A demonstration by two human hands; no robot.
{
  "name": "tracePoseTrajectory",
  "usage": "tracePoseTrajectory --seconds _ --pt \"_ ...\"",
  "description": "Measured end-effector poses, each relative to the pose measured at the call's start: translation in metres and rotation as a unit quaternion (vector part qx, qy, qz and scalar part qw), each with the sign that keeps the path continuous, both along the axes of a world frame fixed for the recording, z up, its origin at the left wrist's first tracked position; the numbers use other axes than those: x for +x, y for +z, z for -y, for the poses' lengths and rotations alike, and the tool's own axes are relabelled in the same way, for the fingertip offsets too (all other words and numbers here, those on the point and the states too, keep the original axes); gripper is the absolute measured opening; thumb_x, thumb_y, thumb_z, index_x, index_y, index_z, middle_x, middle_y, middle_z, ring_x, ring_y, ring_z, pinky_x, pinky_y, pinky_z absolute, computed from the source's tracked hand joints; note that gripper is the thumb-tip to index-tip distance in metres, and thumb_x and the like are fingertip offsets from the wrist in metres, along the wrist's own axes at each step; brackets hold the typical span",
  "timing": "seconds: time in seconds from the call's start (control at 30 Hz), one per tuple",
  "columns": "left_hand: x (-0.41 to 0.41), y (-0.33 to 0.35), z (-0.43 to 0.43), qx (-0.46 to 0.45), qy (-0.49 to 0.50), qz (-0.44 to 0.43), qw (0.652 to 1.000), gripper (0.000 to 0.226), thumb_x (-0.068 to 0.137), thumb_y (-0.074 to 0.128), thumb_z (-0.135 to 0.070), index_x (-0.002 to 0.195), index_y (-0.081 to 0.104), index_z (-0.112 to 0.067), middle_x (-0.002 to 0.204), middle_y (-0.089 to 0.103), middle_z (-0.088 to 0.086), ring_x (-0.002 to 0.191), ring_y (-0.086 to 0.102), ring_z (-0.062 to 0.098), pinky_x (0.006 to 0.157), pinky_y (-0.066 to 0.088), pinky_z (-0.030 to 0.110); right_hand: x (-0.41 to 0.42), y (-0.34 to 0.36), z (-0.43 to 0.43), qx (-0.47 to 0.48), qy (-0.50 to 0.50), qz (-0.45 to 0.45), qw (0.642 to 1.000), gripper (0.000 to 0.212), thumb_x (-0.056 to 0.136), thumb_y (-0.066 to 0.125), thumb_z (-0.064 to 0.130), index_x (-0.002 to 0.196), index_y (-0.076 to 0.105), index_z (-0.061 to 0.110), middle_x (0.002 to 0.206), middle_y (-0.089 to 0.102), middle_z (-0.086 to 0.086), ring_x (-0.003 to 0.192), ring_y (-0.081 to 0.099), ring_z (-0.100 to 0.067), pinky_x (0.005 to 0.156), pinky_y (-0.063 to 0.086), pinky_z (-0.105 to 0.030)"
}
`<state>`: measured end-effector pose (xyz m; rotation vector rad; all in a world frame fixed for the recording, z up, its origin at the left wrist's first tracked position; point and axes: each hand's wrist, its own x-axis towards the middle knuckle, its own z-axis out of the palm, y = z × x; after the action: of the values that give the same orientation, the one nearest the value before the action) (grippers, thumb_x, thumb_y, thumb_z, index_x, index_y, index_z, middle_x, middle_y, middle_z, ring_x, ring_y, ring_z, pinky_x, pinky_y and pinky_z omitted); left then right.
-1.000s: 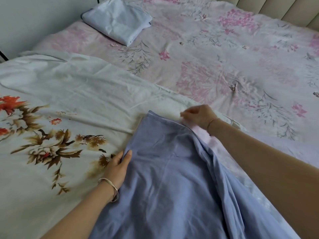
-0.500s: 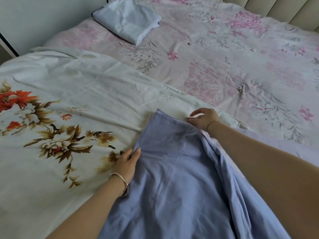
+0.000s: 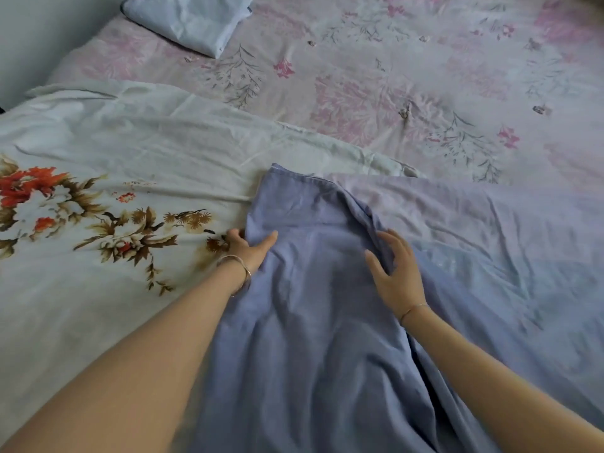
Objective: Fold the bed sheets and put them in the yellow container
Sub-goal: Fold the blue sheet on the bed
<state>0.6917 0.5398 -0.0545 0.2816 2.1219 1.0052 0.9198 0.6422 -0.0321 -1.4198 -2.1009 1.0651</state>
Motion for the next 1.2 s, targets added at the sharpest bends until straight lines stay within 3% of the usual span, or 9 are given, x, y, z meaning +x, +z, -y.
tracePoseTrajectory --seconds 0.23,0.33,0.43,0.53,0.63,0.77,0.9,1.0,1.2 --pt "0.045 0.013 0.133 -0.112 -0.103 0.167 0.974 0.098 0.023 0.079 -0.071 0.096 0.071 -0.007 0.095 0.073 0.01 0.09 0.069 0.027 0.082 0.055 0.034 0.055 0.012 0.129 -0.046 0.162 0.008 0.986 0.06 0.077 0.04 0.078 0.124 0.049 0.043 0.138 0.043 0.017 0.131 0.038 -0.001 0.111 0.03 -0.023" --pt "0.082 0.026 0.179 -0.113 -0.131 0.231 0.957 0.072 0.039 0.087 -0.059 0.092 0.068 -0.014 0.091 0.072 0.0 0.076 0.069 0.014 0.064 0.055 0.022 0.073 -0.002 0.163 -0.044 0.174 0.075 0.981 0.074 0.075 0.025 0.085 0.131 0.047 0.041 0.143 0.039 0.017 0.135 0.032 -0.005 0.115 0.026 -0.032" --pt "0.109 0.041 0.207 -0.107 -0.149 0.185 0.965 0.035 0.077 0.072 -0.042 0.1 0.06 -0.018 0.092 0.065 -0.002 0.077 0.06 0.007 0.06 0.048 0.016 0.081 0.001 0.182 -0.059 0.173 0.113 0.977 0.083 0.072 0.016 0.086 0.136 0.041 0.04 0.151 0.03 0.013 0.14 0.023 -0.008 0.117 0.014 -0.029" --pt "0.096 0.06 0.213 -0.045 -0.138 0.152 0.978 0.037 0.081 0.066 -0.042 0.109 0.063 -0.017 0.103 0.067 0.001 0.095 0.062 0.017 0.084 0.051 0.03 0.077 0.017 0.191 -0.039 0.163 0.097 0.981 0.065 0.082 0.028 0.073 0.137 0.04 0.04 0.151 0.03 0.011 0.14 0.024 -0.009 0.119 0.015 -0.034" --pt "0.079 0.06 0.212 -0.092 -0.177 0.071 0.977 0.043 0.085 0.063 -0.041 0.114 0.059 -0.01 0.106 0.062 0.006 0.098 0.059 0.023 0.082 0.043 0.027 0.073 0.022 0.198 -0.066 0.16 0.085 0.981 0.046 0.094 0.043 0.05 0.138 0.039 0.039 0.153 0.026 0.01 0.142 0.019 -0.009 0.119 0.013 -0.037" --pt "0.092 0.036 0.22 -0.142 -0.162 -0.011 0.976 0.052 0.087 0.059 -0.043 0.12 0.054 -0.002 0.118 0.061 0.017 0.107 0.057 0.034 0.087 0.045 0.033 0.08 0.008 0.209 -0.152 0.195 0.148 0.957 0.049 0.095 0.043 0.048 0.142 0.033 0.038 0.157 0.013 0.011 0.145 0.006 -0.01 0.119 0.006 -0.034" --pt "0.111 0.049 0.213 -0.182 -0.088 -0.1 0.974 0.063 0.091 0.051 -0.043 0.134 0.032 -0.001 0.133 0.047 0.023 0.117 0.05 0.039 0.093 0.042 0.044 0.105 0.016 0.219 -0.195 0.118 0.086 0.97 0.053 0.093 0.048 0.046 0.142 0.035 0.033 0.155 0.018 0.014 0.143 0.017 -0.007 0.117 0.02 -0.03" --pt "0.125 0.069 0.195 -0.096 -0.119 -0.25 0.956 0.067 0.09 0.054 -0.041 0.14 0.03 -0.003 0.141 0.039 0.019 0.126 0.04 0.035 0.103 0.036 0.044 0.136 0.033 0.226 -0.169 0.018 0.03 0.985 0.052 0.092 0.053 0.04 0.14 0.037 0.031 0.151 0.025 0.015 0.136 0.023 0.002 0.11 0.024 -0.019" --pt "0.228 0.09 0.158 0.087 -0.214 -0.142 0.963 0.047 0.089 0.054 -0.045 0.119 0.052 -0.009 0.111 0.058 0.004 0.101 0.054 0.019 0.087 0.044 0.028 0.224 0.052 0.233 -0.077 -0.062 0.059 0.993 0.054 0.083 0.068 0.036 0.132 0.044 0.032 0.144 0.035 0.012 0.131 0.034 -0.004 0.107 0.032 -0.023"
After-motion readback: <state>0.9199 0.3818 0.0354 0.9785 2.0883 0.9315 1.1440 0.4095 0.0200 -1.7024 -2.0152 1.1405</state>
